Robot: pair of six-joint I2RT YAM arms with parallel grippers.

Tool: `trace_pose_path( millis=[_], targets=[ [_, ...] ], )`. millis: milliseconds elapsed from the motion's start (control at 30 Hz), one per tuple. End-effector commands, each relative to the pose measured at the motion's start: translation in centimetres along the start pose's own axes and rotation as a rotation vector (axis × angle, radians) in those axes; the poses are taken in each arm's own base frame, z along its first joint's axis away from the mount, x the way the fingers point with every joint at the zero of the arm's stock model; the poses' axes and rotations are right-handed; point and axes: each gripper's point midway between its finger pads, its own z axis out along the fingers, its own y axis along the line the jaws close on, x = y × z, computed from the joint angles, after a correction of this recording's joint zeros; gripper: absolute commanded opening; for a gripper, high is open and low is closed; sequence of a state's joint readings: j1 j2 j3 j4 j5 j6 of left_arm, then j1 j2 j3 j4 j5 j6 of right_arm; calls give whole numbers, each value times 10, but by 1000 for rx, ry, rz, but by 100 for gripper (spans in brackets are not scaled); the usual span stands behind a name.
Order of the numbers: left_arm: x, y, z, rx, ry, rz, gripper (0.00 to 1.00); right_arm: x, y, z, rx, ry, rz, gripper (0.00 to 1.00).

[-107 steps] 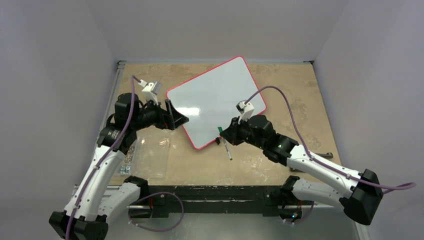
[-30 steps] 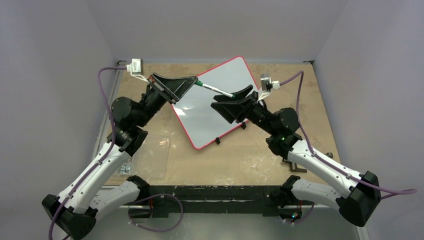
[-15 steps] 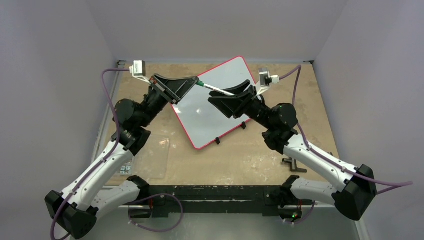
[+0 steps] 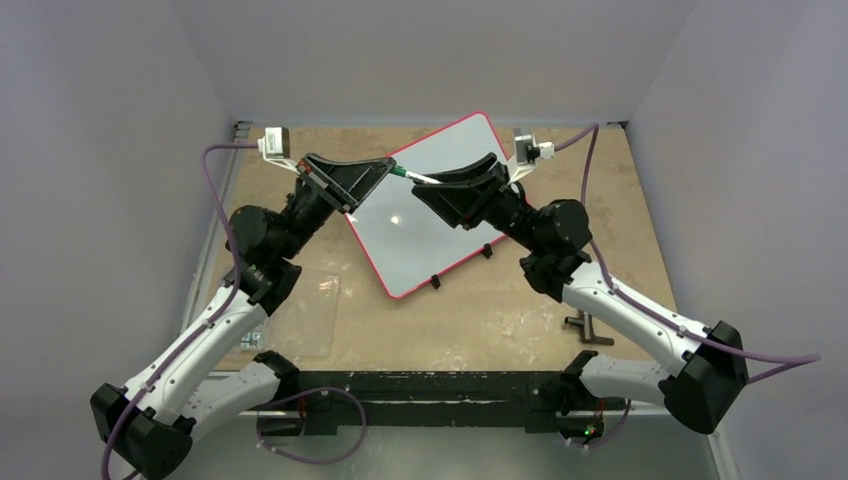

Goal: Write a sentence on the whiteboard
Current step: Open the pen cap of the whiteboard marker.

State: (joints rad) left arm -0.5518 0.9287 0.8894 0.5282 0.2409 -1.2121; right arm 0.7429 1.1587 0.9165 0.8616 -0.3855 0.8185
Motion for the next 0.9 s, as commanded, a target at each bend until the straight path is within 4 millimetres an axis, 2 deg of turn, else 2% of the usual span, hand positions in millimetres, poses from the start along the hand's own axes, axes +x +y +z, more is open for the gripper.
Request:
trace_pose_path(
  millis=[0, 333, 500, 567, 700, 867],
  targets=[
    [1, -7, -4, 45, 5, 29, 0, -24, 16, 9, -52, -62, -35, 34],
    [7, -4, -5, 57, 20, 25, 0, -19, 6, 15, -30, -50, -20, 23],
    [8, 0, -7, 48, 19, 22, 0, -21, 3, 15, -17, -64, -19, 14],
    [8, 0, -7, 47, 18, 23, 0, -22, 4, 15, -17, -68, -20, 15],
    [9, 3, -7, 42, 19, 21, 0, -23, 6, 16, -25, -70, -26, 25],
    [8, 1, -8, 42, 15, 23, 0, -25, 8, 15, -29, -79, -30, 26]
  ],
)
